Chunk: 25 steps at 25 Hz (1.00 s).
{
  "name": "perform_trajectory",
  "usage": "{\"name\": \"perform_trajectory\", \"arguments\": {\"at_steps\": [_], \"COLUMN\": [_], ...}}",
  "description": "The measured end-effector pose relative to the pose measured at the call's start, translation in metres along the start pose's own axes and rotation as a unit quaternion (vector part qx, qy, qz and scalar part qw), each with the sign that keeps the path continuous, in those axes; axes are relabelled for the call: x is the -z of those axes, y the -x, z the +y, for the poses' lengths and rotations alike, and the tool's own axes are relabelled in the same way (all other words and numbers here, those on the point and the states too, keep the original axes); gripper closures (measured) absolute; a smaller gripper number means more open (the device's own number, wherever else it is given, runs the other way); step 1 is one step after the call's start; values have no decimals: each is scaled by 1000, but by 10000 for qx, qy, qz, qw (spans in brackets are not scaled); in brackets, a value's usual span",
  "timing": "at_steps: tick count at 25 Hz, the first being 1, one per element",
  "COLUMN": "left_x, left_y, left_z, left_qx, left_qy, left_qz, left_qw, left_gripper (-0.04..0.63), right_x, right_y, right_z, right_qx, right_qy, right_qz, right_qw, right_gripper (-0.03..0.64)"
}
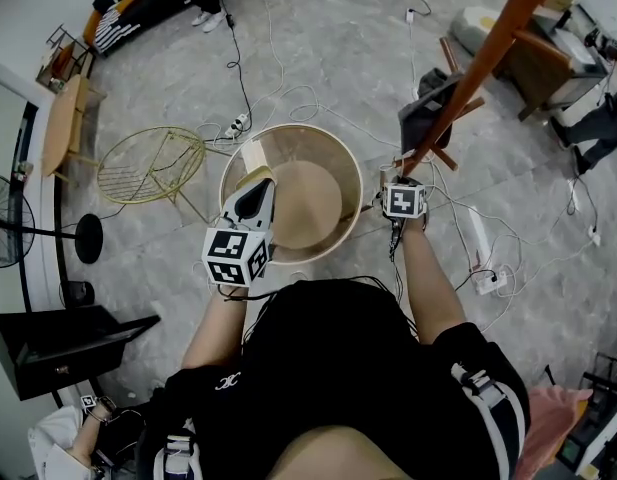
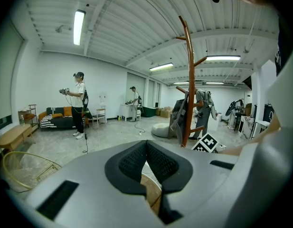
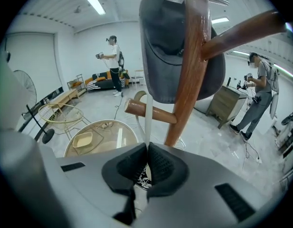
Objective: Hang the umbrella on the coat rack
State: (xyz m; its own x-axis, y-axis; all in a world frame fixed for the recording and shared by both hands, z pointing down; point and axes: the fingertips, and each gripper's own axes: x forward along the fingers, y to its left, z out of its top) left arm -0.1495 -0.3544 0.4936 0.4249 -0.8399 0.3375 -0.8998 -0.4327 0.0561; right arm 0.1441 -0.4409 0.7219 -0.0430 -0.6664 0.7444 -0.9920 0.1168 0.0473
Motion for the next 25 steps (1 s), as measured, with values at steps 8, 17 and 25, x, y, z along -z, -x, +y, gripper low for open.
{"name": "perform_trajectory", "arguments": {"at_steps": [8, 17, 25], "left_x": [2, 1, 1], "left_y": [-3, -3, 4], "left_z": [-5, -13, -17], "left_qx": [-1, 0, 12], "left_qy": [-12, -79, -112], "left_qz": [45, 80, 103], "left_qw": [10000, 9999, 9999], "left_gripper": [577, 577, 577], "right_x": [5, 14, 28], "right_y": [-13, -19, -24], "right_z": [-19, -39, -38], "right_qx": [39, 263, 83], "right_qy": [-329, -460, -509], "right_qz": [138, 216, 116], "right_qw": [9994, 9984, 9986], "right_gripper": [600, 600, 598]}}
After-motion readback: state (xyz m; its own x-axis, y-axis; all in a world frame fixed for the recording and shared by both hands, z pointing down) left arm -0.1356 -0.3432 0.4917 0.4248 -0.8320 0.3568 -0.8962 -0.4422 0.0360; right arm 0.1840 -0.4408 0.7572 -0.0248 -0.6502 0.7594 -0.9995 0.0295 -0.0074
